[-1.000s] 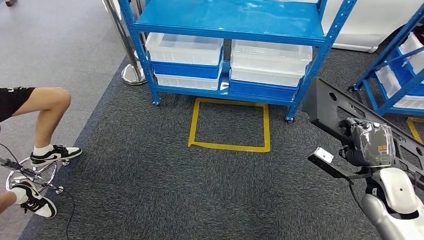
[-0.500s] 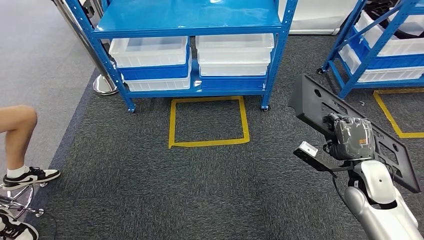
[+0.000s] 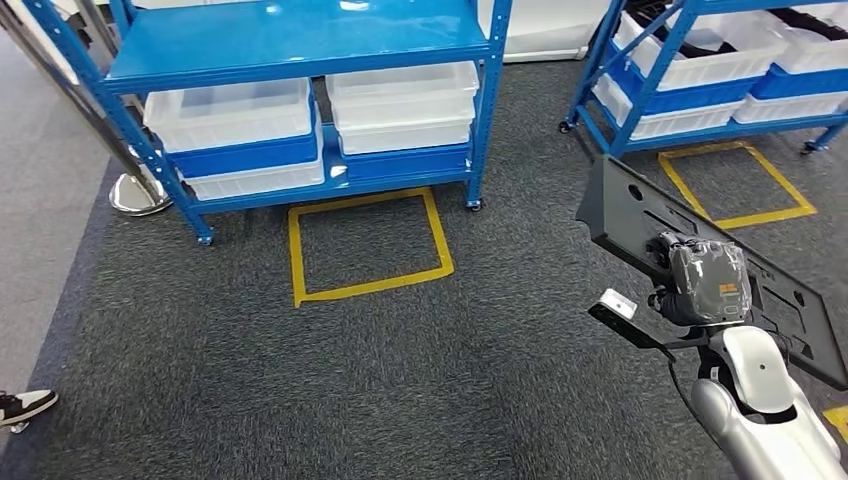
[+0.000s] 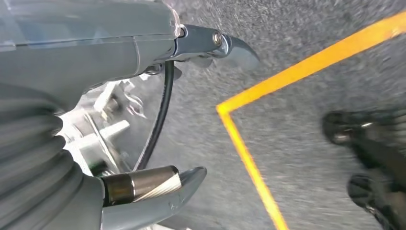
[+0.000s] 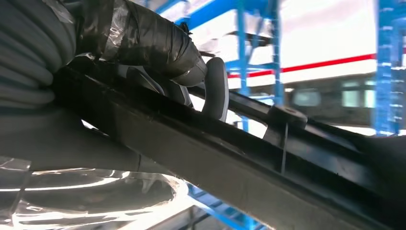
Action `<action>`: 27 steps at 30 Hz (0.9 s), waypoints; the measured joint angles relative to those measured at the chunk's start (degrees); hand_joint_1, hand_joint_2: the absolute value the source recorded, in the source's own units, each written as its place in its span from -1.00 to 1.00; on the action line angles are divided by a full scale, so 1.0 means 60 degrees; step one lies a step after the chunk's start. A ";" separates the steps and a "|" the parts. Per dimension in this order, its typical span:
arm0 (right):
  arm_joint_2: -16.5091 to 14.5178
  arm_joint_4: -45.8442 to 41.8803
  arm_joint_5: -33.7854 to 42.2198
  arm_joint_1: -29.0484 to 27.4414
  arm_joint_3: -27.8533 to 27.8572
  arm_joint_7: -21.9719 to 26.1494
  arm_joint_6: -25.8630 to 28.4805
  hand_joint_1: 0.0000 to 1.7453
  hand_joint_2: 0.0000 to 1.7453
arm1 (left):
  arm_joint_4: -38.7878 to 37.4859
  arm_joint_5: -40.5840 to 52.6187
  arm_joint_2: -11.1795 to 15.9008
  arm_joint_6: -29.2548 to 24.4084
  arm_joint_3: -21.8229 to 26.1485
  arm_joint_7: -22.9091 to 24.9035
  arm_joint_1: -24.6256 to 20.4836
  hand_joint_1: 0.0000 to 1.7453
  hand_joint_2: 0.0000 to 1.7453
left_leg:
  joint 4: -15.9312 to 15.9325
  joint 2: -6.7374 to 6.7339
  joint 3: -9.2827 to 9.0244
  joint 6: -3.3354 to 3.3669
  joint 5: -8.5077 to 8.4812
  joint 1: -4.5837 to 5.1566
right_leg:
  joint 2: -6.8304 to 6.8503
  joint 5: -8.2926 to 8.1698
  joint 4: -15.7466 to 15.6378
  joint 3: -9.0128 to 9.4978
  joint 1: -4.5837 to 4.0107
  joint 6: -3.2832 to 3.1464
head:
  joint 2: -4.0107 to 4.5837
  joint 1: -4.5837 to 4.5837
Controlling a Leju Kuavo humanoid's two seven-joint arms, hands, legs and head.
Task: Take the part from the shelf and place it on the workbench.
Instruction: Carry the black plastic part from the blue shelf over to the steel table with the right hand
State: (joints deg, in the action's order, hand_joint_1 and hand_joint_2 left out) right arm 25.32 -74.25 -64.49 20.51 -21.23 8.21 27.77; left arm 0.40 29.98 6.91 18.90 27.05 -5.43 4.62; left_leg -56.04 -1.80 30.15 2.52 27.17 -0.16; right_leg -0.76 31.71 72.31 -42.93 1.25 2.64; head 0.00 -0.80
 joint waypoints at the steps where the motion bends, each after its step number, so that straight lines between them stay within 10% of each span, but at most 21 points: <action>1: 0.0021 -0.0009 0.0009 -0.0079 0.0010 -0.0006 0.0003 1.00 1.00 | -0.0003 -0.0070 -0.0018 -0.0016 -0.0005 0.0000 0.0017 -1.00 1.00 | -0.0035 -0.0144 0.0041 -0.0005 0.0004 -0.0003 | 0.0060 0.0025 0.0144 0.0029 0.0023 0.0032 | 0.0000 0.0001; 5: 0.0257 -0.0240 0.0162 -0.0458 0.0186 -0.0028 0.0012 1.00 1.00 | -0.0014 -0.0428 -0.0105 -0.0076 -0.0013 -0.0028 0.0041 -1.00 1.00 | -0.0271 -0.0583 0.0152 -0.0148 0.0119 0.0011 | 0.0659 -0.0642 -0.1747 0.1323 0.0061 0.0045 | 0.0000 0.0001; 9: 0.0470 -0.0517 0.0258 -0.0793 0.0442 -0.0016 0.0041 1.00 1.00 | -0.0023 -0.0681 -0.0134 -0.0133 -0.0023 -0.0064 0.0072 -1.00 1.00 | -0.0357 -0.0911 0.0109 -0.0368 0.0227 0.0075 | 0.0592 -0.0740 -0.2109 0.1468 0.0015 -0.0201 | 0.0000 -0.0021; 13: 0.0629 -0.0812 0.0337 -0.1235 0.0708 0.0010 0.0123 1.00 1.00 | -0.0025 -0.0978 -0.0199 -0.0235 -0.0035 -0.0086 0.0163 -1.00 1.00 | -0.1579 -0.0019 0.0588 -0.0532 0.1129 -0.0029 | 0.0178 -0.0869 -0.2194 0.1403 0.0077 -0.0423 | 0.0000 -0.0030; 16: 0.0649 -0.0949 0.0342 -0.1553 0.0887 0.0030 0.0184 1.00 1.00 | -0.0035 -0.1088 -0.0268 -0.0290 -0.0035 -0.0089 0.0241 -1.00 1.00 | -0.3051 0.0224 0.1217 -0.0533 0.1680 -0.0038 | -0.0193 -0.0916 -0.2183 0.1332 0.0027 -0.0481 | 0.0000 -0.0030; 18: 0.0693 -0.1033 0.0345 -0.1761 0.0989 0.0029 0.0197 1.00 1.00 | -0.0037 -0.1167 -0.0309 -0.0334 -0.0035 -0.0091 0.0264 -1.00 1.00 | -0.2431 0.0318 0.0893 -0.0458 0.1163 -0.0037 | -0.0474 -0.0935 -0.2159 0.1322 0.0006 -0.0477 | 0.0000 -0.0030; 22: 0.0887 -0.1580 0.0480 -0.2619 0.1584 0.0054 0.0386 1.00 1.00 | -0.0058 -0.1675 -0.0456 -0.0559 -0.0040 -0.0166 0.0343 -1.00 1.00 | -0.0475 0.1248 -0.0029 -0.0240 0.0418 -0.0035 | -0.0916 -0.1001 -0.2118 0.1233 0.0027 -0.0326 | 0.0000 -0.0022; 25: 0.1072 -0.2119 0.0598 -0.3649 0.2228 0.0134 0.0518 1.00 1.00 | -0.0070 -0.2110 -0.0634 -0.0747 -0.0050 -0.0227 0.0427 -1.00 1.00 | -0.0290 0.0995 -0.0099 -0.0138 0.0345 -0.0029 | -0.1110 -0.1082 -0.2156 0.1144 0.0072 -0.0109 | 0.0000 -0.0020; 27: 0.1174 -0.2518 0.0624 -0.4361 0.2761 0.0177 0.0618 1.00 1.00 | -0.0072 -0.2424 -0.0795 -0.0868 -0.0056 -0.0282 0.0500 -1.00 1.00 | -0.0139 0.0688 -0.0133 -0.0006 0.0245 -0.0064 | -0.0655 -0.0742 -0.1699 0.0920 0.0029 -0.0049 | 0.0000 0.0006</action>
State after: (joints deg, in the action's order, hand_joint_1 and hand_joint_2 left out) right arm 32.36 -89.35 -60.75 -5.66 -4.66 9.27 31.48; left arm -0.03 15.43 2.14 13.69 26.71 -7.13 7.62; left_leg -56.88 2.33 29.36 2.49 28.64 -0.54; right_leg -4.69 27.26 62.12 -37.41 1.43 2.35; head 0.00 -0.76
